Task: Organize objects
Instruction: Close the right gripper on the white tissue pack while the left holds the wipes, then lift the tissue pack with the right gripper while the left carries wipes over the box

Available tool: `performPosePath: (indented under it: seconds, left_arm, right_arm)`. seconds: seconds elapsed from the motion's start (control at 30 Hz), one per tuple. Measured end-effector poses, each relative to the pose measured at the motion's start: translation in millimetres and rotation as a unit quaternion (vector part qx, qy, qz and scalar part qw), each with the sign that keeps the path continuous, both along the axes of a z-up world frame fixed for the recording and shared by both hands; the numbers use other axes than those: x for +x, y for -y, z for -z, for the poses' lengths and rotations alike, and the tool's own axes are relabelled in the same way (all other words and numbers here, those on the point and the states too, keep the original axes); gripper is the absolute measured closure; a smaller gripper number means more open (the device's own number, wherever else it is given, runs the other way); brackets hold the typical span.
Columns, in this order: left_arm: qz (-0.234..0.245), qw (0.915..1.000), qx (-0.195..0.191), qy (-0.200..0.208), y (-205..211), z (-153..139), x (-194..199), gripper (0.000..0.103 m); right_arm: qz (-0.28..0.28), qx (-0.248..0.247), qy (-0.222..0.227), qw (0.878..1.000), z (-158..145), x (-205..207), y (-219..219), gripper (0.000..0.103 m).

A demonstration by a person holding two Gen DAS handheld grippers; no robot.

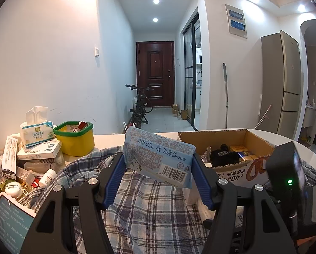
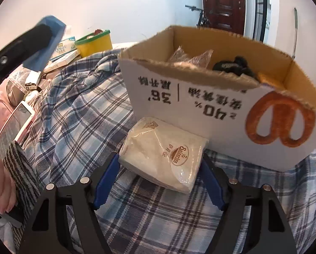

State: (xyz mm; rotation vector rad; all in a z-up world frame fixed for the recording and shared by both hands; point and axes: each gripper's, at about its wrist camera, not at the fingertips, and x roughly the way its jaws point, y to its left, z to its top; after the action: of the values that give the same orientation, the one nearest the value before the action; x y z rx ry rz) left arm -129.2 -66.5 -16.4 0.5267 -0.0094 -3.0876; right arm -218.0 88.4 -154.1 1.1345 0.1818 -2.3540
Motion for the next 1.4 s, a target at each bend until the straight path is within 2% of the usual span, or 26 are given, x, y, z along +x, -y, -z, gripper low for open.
performPosePath:
  seconds: [0.27, 0.4, 0.63, 1.2, 1.4]
  left_arm:
    - [-0.001, 1.0000, 0.001, -0.009, 2.8, -1.9, 2.5, 0.038]
    - [0.000, 1.0000, 0.001, -0.008, 2.9, -1.9, 2.8, 0.038]
    - [0.005, 0.9999, 0.000, -0.016, 0.8, -2.8, 6.4, 0.038]
    - [0.010, 0.9989, -0.001, -0.046, -2.6, -9.7, 20.5, 0.038]
    - [-0.007, 0.9968, -0.037, -0.070, -11.9, -11.5, 25.4, 0.038]
  right_arm:
    - [0.001, -0.007, -0.095, 0.995, -28.3, 23.3, -6.2, 0.029]
    - [0.008, -0.023, -0.127, 0.992, -40.0, 29.9, -12.2, 0.029]
    - [0.020, -0.050, -0.142, 0.988, -53.1, 29.1, -24.2, 0.029]
    - [0.044, -0.059, -0.169, 0.983, -64.3, 30.4, -38.1, 0.029]
    - [0.056, -0.063, -0.189, 0.978, -71.3, 32.7, -43.2, 0.029]
